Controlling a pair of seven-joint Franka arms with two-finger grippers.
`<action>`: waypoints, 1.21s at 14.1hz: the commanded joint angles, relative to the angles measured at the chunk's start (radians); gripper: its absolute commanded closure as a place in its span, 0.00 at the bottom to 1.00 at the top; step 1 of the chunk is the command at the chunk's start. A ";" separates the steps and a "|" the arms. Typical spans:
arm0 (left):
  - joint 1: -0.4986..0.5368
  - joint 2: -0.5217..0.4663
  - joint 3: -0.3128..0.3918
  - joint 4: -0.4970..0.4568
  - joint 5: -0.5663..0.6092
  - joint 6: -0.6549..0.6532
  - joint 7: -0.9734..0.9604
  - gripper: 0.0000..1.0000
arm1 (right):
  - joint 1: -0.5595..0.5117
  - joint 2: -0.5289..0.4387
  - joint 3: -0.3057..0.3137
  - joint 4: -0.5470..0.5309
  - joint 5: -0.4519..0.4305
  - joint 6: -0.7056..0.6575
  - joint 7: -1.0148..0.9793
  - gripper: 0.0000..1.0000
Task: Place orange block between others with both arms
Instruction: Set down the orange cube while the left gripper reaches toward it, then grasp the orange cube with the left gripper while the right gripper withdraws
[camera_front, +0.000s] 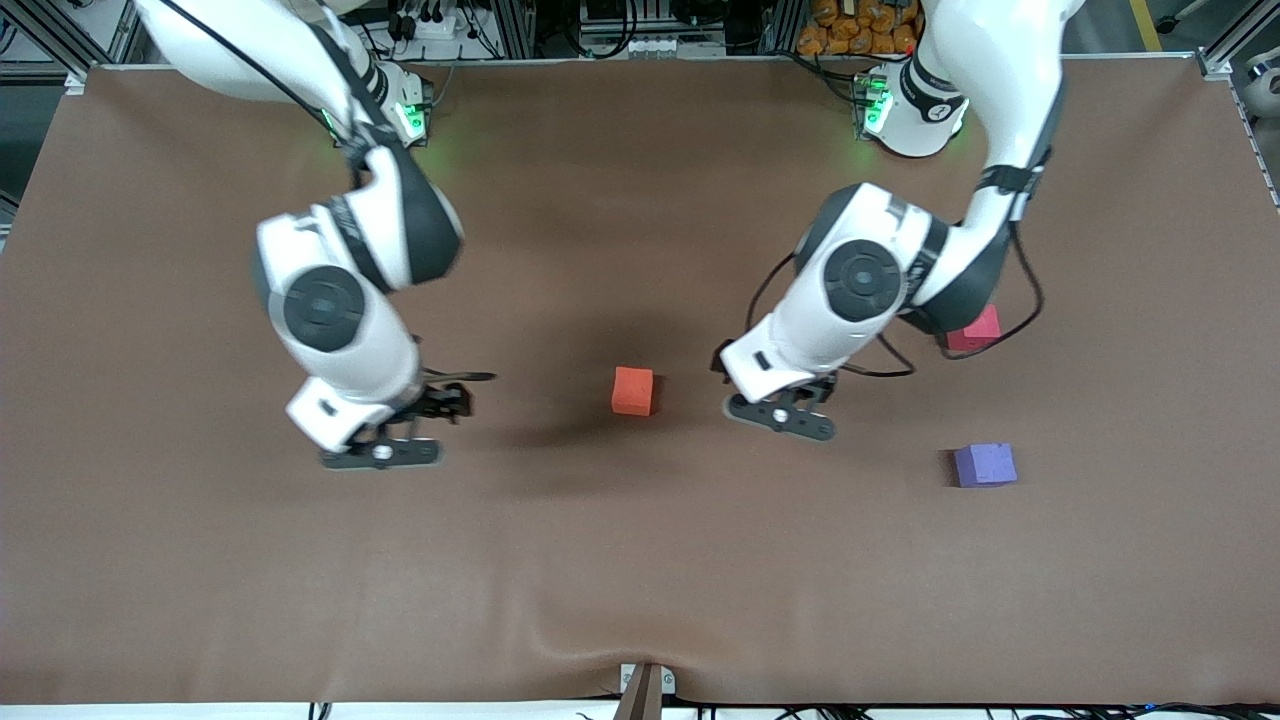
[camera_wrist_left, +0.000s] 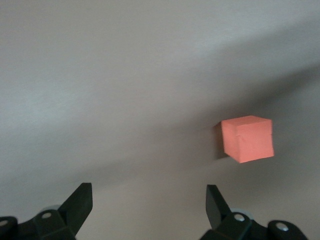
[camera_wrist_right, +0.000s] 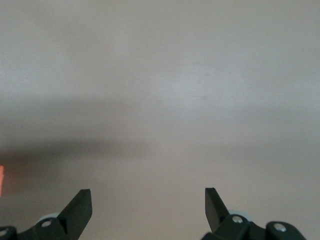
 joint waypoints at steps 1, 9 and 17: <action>-0.070 0.098 0.017 0.092 0.002 0.051 -0.047 0.00 | -0.097 -0.203 0.010 -0.201 0.036 0.004 -0.098 0.00; -0.251 0.284 0.083 0.230 -0.003 0.211 -0.421 0.00 | -0.265 -0.367 -0.125 -0.206 0.152 -0.226 -0.412 0.00; -0.283 0.340 0.087 0.229 0.003 0.228 -0.457 0.00 | -0.301 -0.459 -0.125 -0.139 0.185 -0.359 -0.385 0.00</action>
